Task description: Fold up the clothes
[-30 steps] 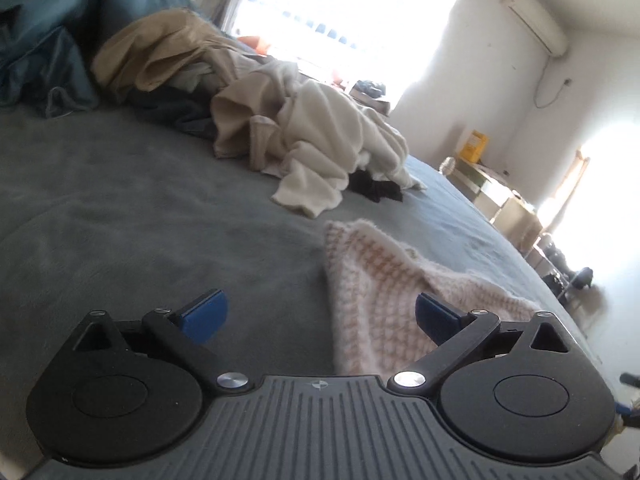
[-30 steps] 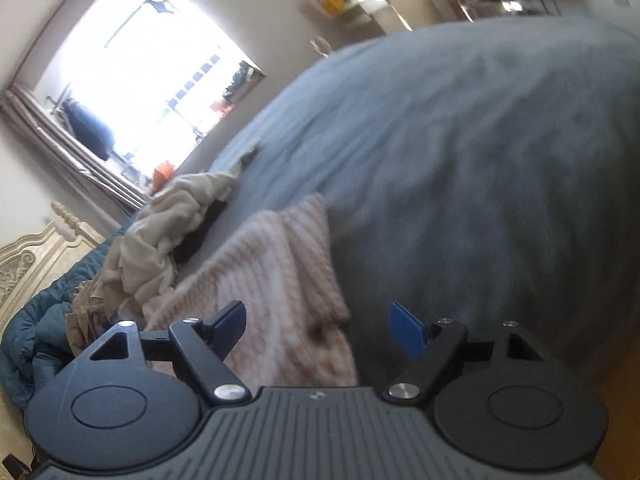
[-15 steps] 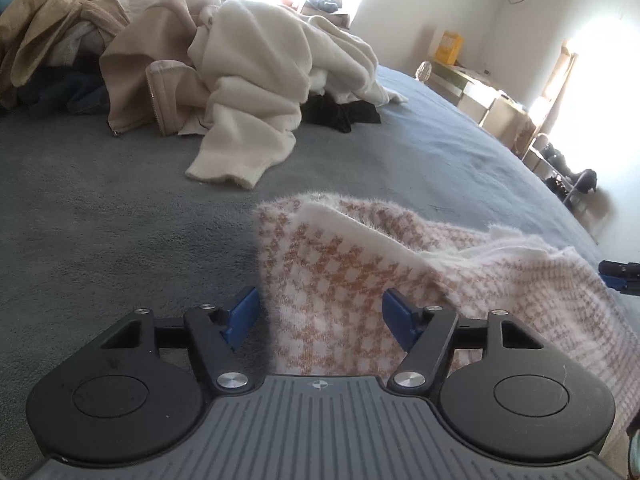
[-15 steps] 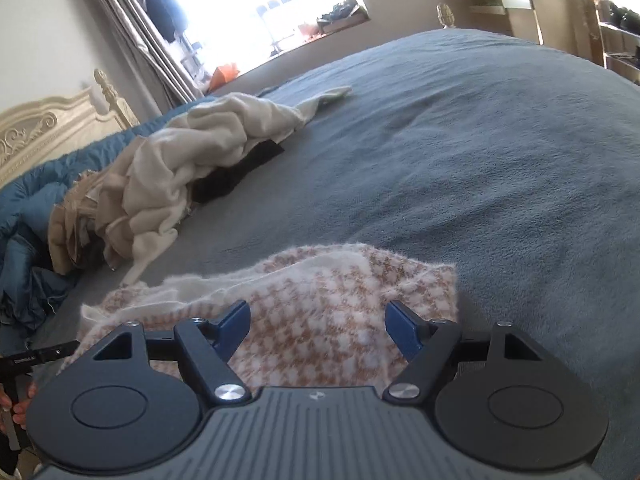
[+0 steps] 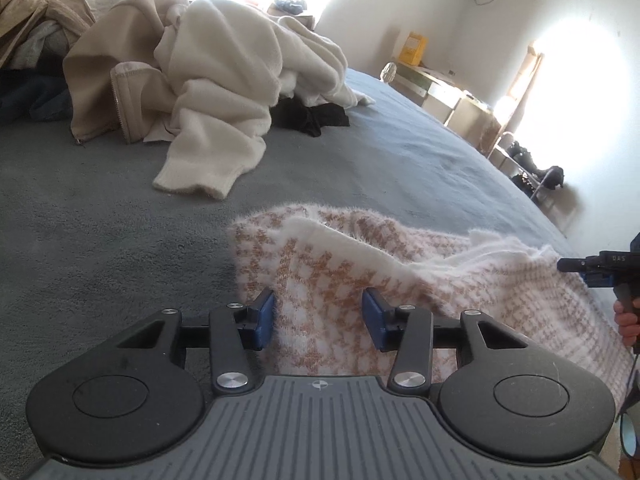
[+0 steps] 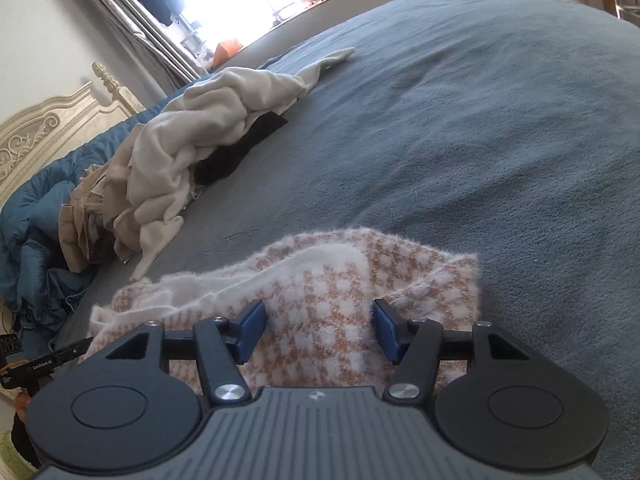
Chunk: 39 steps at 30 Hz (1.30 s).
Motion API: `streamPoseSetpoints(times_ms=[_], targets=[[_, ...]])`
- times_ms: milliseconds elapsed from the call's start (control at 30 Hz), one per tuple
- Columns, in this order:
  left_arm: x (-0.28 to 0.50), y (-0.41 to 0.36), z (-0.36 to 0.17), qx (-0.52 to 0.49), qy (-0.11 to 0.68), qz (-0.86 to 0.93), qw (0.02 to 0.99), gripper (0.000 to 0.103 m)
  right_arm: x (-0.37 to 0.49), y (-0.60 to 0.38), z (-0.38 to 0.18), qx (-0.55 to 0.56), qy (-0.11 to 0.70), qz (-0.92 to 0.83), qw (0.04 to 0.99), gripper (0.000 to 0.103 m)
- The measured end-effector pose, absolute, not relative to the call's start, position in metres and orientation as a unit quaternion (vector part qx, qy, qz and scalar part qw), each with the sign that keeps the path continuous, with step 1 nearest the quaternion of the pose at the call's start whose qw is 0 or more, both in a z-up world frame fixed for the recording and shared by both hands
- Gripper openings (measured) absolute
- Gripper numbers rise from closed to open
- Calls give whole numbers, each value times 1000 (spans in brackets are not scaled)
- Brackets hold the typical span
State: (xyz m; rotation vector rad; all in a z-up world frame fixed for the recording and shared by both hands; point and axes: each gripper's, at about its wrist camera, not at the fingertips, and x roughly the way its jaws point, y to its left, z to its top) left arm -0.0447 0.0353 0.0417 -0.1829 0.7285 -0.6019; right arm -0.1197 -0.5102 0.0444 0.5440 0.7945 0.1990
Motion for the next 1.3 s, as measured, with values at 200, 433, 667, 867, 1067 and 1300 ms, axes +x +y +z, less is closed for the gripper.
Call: streamPoseSetpoints(times_ms=[200, 433, 667, 867, 1067, 1300], targets=[[-42, 35, 48, -88, 323, -316, 888, 40, -127, -503, 52, 261, 357, 132, 887, 35], [-53, 28, 56, -51, 285, -323, 901, 31, -138, -504, 55, 262, 323, 132, 900, 23], [-73, 11, 62, 54, 225, -329, 916, 34, -143, -502, 56, 258, 309, 136, 905, 22], [-61, -6, 46, 102, 254, -291, 917, 28, -132, -500, 39, 273, 344, 120, 890, 29], [-66, -4, 56, 102, 214, -254, 938, 7, -147, -493, 46, 255, 304, 112, 911, 12], [-64, 9, 91, 41, 174, -259, 949, 7, -164, -495, 83, 243, 239, 118, 933, 10]])
